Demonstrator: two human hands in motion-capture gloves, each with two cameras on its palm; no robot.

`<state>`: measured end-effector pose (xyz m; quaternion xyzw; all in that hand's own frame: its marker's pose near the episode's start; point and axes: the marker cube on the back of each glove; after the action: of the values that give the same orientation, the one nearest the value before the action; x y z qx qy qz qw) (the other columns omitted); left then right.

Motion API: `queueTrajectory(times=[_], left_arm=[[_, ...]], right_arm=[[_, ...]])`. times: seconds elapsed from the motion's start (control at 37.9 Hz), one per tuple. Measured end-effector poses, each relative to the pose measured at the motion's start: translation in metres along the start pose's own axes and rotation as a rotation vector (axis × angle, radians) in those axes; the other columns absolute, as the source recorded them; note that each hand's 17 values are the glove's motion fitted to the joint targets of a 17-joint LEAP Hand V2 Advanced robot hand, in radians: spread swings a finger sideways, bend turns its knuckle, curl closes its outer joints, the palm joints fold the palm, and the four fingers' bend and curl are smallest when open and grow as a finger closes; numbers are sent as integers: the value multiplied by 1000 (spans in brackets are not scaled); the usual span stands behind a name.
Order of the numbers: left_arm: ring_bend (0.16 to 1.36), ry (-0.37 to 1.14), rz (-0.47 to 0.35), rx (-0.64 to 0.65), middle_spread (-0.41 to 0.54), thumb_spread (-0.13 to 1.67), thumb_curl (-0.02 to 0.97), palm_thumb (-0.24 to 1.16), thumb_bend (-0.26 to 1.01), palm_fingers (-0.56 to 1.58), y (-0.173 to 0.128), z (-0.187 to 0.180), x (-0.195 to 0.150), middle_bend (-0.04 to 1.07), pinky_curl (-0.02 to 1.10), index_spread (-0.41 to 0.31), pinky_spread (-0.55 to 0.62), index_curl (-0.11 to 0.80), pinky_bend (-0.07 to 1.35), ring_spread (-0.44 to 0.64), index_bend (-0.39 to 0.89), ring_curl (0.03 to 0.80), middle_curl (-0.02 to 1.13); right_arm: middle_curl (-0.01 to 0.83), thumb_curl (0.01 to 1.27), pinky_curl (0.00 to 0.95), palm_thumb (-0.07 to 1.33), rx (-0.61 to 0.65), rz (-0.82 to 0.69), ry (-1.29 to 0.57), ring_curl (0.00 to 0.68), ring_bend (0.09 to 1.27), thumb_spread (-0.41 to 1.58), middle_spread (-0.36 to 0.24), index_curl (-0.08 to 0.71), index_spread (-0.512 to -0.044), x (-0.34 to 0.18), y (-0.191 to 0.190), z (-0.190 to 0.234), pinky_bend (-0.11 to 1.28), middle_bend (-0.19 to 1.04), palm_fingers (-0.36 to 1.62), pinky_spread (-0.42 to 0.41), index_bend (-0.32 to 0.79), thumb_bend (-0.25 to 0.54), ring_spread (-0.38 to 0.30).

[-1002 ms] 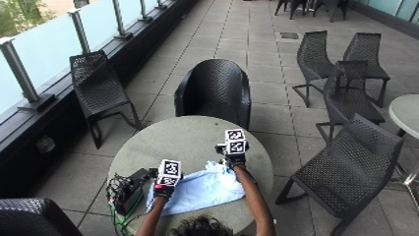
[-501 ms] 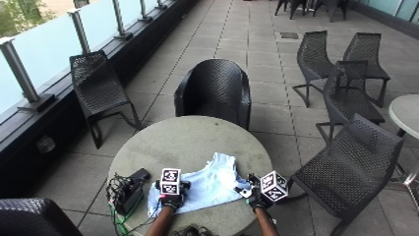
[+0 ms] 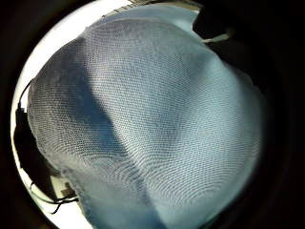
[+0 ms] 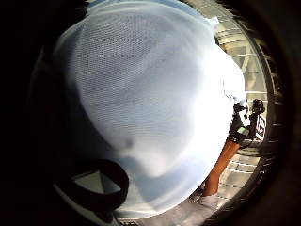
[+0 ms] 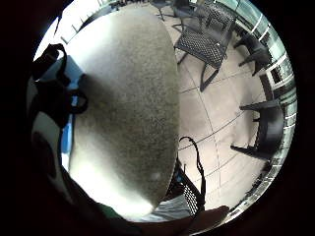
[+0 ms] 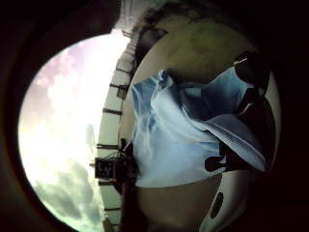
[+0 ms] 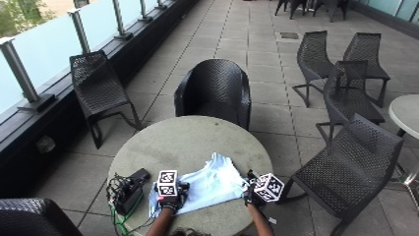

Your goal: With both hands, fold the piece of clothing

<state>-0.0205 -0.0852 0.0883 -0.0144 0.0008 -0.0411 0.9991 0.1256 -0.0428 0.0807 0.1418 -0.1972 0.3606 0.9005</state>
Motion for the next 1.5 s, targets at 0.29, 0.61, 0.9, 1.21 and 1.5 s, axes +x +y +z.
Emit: queueTrajectory(times=[0.29, 0.61, 0.9, 1.21, 1.5], left_arm=[[557, 34, -19, 23, 62, 1612, 134, 211, 11, 364, -4, -23, 1, 177, 411, -36, 312, 328, 383, 228, 123, 332, 351], [601, 312, -46, 142, 28, 1605, 166, 286, 72, 442, -23, -88, -31, 178, 428, -39, 230, 300, 440, 149, 114, 341, 351], [601, 374, -158, 257, -7, 1619, 211, 419, 173, 511, -2, -115, -86, 188, 431, -61, 160, 286, 440, 98, 115, 341, 367], [586, 354, -197, 240, -24, 1619, 245, 493, 258, 511, 8, -99, -111, 193, 428, -63, 149, 276, 420, 80, 116, 338, 377], [586, 330, -135, 226, -29, 1614, 261, 498, 309, 510, 8, -96, -92, 183, 427, -57, 151, 268, 417, 77, 116, 336, 377]], right_arm=[[303, 466, 378, 1038, 102, -64, -357, 403, 591, 761, -204, 408, -269, -15, -31, -9, 609, 157, 1158, -267, 193, 159, -262], [320, 548, 370, 1072, 186, -450, -293, 404, 577, 579, -231, 395, -290, -156, 26, -38, 584, 155, 1161, -294, 150, 60, -277], [343, 617, 368, 1100, 25, -831, -126, 408, 574, 473, -254, 373, -309, -263, 122, 58, 580, 174, 1153, -303, 100, -8, -279], [402, 661, 383, 1064, -292, -912, -79, 420, 632, 446, -256, 203, -313, -266, 175, 148, 661, 266, 1059, -302, -40, -36, -286], [445, 634, 349, 979, -707, -898, 2, 381, 409, 679, -233, 235, -322, -222, 172, 61, 427, 349, 723, -148, 173, -42, -244]])
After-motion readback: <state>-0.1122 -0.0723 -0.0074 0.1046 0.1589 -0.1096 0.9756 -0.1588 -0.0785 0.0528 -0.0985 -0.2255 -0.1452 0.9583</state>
